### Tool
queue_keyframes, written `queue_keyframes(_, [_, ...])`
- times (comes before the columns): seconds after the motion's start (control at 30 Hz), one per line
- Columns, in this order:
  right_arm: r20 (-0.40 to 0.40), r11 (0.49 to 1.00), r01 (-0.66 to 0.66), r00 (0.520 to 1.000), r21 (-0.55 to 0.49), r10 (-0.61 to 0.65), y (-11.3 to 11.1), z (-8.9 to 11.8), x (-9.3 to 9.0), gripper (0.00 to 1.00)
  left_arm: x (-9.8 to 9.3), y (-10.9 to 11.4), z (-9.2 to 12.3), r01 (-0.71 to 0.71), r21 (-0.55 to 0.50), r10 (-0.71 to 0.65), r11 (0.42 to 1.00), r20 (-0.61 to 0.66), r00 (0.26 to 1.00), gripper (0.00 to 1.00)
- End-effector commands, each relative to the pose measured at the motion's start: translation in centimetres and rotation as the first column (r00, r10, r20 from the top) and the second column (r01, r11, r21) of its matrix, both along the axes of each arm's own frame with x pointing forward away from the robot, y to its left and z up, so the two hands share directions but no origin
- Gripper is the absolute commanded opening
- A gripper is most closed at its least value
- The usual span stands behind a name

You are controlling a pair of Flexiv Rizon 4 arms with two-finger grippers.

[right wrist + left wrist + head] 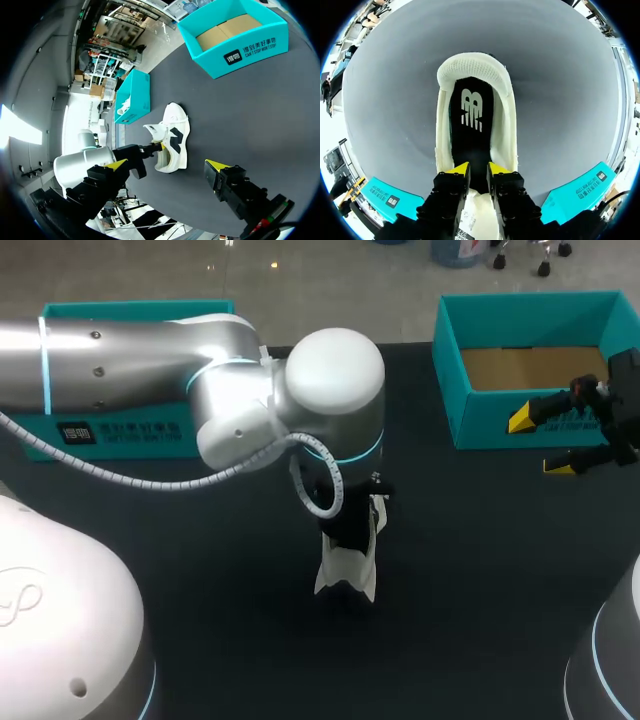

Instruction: Take the shoe out of the shoebox, open the shoe tongue, remove and reinsert the insole, then place the shoe into the shoebox

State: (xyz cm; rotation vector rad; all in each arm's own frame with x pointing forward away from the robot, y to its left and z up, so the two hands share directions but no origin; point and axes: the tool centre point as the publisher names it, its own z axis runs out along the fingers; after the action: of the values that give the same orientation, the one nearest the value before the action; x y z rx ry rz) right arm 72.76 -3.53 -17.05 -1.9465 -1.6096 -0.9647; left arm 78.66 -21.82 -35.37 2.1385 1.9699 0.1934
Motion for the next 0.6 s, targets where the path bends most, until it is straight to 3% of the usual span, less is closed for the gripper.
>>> queue_keyframes(0.03, [-0.001,1.0,0.002,1.0,-0.003,-0.002,0.02,-0.03,-0.03,1.0,0.32,-0.27,-0.32,0.0,0.007,0.0,1.0,-0.004,1.0,1.0])
queue_keyframes(0.6, [-0.001,1.0,0.002,1.0,-0.003,-0.002,0.02,-0.03,-0.03,1.0,0.23,-0.11,-0.31,-0.016,0.002,0.016,1.0,-0.022,1.0,1.0])
